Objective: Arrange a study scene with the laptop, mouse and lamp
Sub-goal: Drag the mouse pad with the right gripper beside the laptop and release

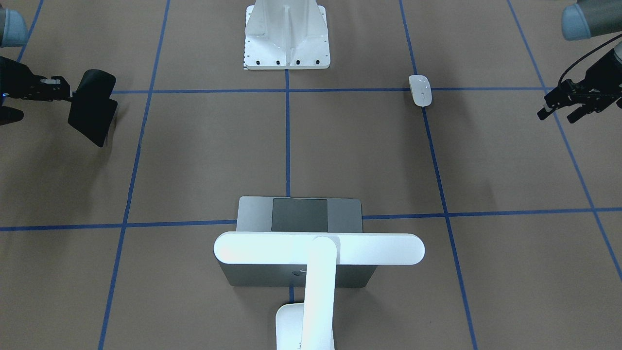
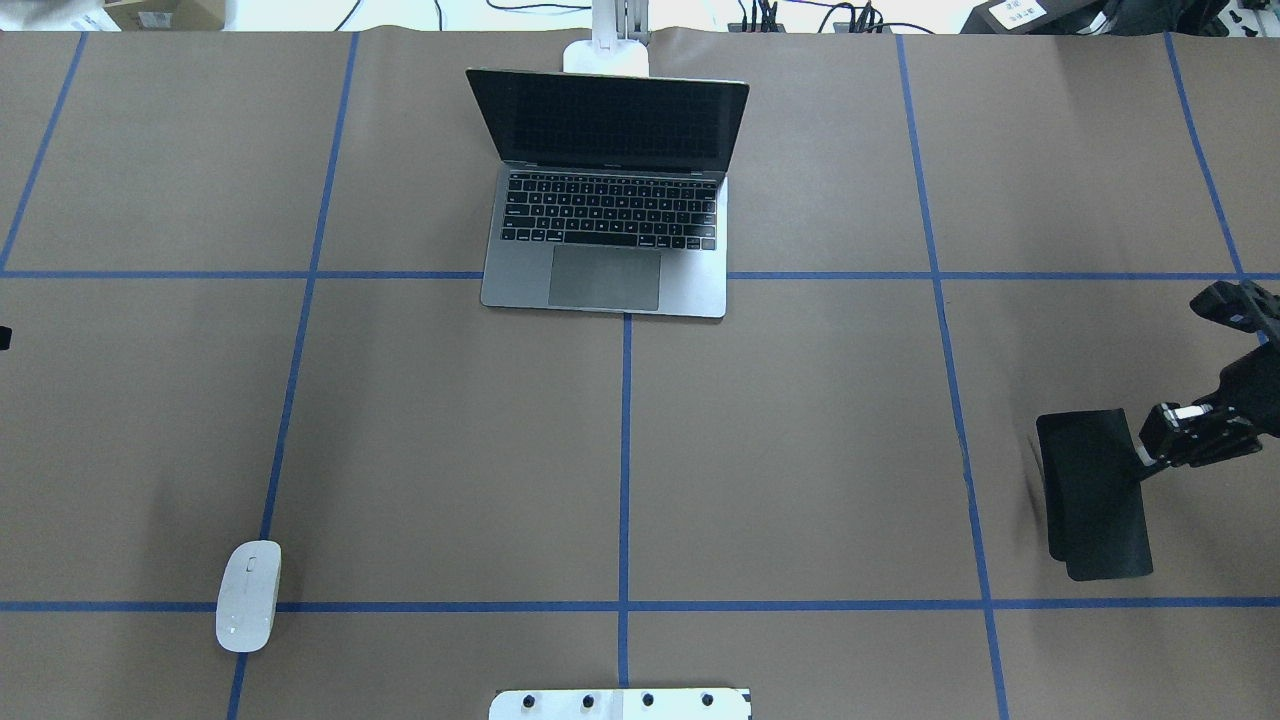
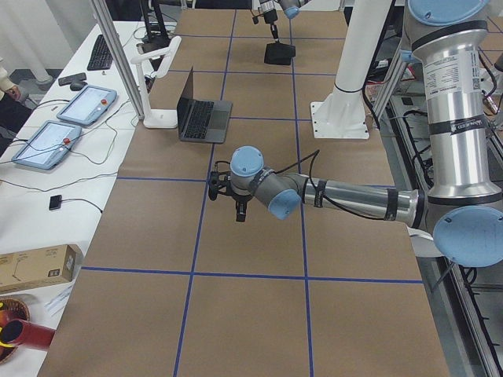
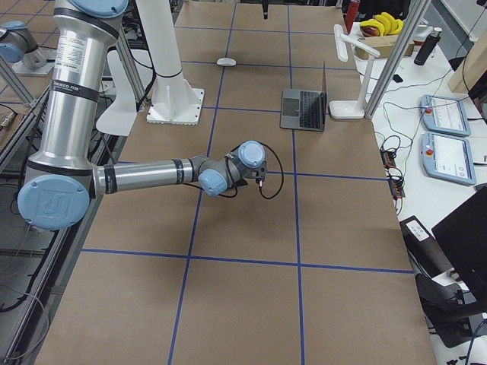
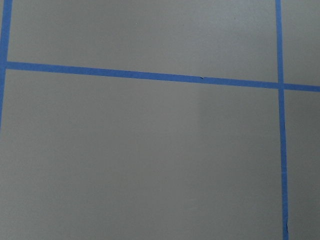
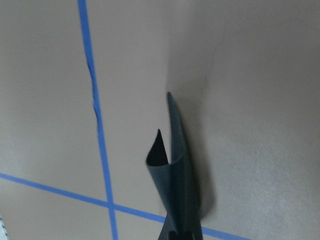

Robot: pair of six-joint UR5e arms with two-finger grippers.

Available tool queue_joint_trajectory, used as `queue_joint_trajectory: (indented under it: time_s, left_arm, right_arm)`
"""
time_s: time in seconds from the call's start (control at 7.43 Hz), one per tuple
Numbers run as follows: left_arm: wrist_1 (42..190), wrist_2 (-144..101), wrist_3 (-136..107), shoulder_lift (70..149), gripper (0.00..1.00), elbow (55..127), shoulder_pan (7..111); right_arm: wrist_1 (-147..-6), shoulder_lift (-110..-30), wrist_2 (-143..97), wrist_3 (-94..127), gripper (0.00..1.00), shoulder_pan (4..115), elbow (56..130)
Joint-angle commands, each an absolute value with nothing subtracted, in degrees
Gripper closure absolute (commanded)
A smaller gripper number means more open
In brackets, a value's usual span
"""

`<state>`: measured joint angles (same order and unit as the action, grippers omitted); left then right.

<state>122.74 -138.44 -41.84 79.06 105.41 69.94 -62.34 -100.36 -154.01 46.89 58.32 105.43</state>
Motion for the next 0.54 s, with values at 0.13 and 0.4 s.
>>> queue_joint_trajectory:
  time_s: [0.13,0.4]
  left_arm:
    - [122.44,-138.69,-40.27,79.28,0.03,104.77,69.96]
    - [122.34,-138.69,-39.9,78.93,0.03,104.76,69.96]
  right_arm:
    - [-66.15,-92.14,-148.56,51.77,1.0,60.02,105.38]
    - [-77.37,-83.45,-141.89,51.77,1.0,59.77,105.73]
